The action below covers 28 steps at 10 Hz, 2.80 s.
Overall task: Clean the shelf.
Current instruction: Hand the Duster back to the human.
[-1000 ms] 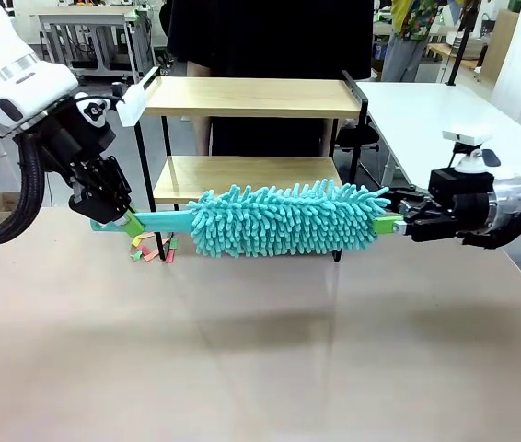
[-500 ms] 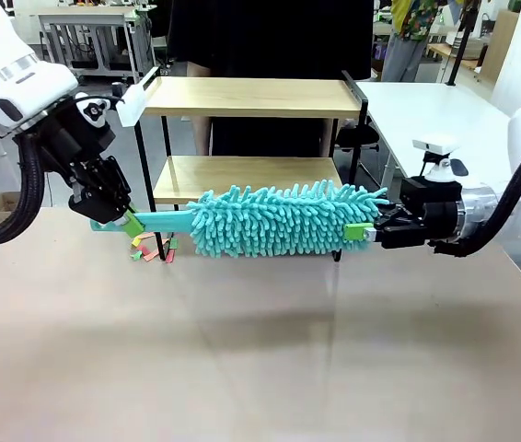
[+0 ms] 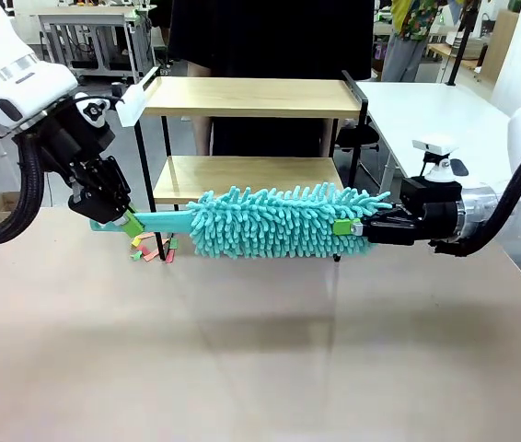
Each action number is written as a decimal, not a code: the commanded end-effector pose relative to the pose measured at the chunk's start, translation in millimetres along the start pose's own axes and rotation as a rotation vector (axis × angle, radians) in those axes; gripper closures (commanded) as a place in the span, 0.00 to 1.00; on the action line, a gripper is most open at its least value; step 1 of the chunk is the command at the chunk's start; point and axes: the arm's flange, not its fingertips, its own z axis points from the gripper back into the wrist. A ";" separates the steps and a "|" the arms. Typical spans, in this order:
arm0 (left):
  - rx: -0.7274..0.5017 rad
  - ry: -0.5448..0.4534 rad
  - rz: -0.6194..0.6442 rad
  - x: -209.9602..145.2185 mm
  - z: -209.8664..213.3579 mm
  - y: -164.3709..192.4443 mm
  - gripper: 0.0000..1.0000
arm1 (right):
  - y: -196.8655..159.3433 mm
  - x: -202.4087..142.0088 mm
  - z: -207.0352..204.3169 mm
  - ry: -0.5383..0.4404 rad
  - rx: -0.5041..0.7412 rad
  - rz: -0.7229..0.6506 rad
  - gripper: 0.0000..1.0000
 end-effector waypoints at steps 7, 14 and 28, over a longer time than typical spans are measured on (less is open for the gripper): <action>0.002 0.001 0.001 0.3 1.3 -0.5 0.87 | 4.1 5.2 -4.9 0.024 0.015 0.079 1.00; 0.009 -0.341 0.102 -63.9 52.6 -15.1 0.00 | 2.0 3.7 -0.1 0.023 0.011 0.017 1.00; 0.113 -0.465 0.156 -142.7 83.3 -35.2 0.00 | 66.1 178.9 75.4 -0.257 -0.470 0.274 0.83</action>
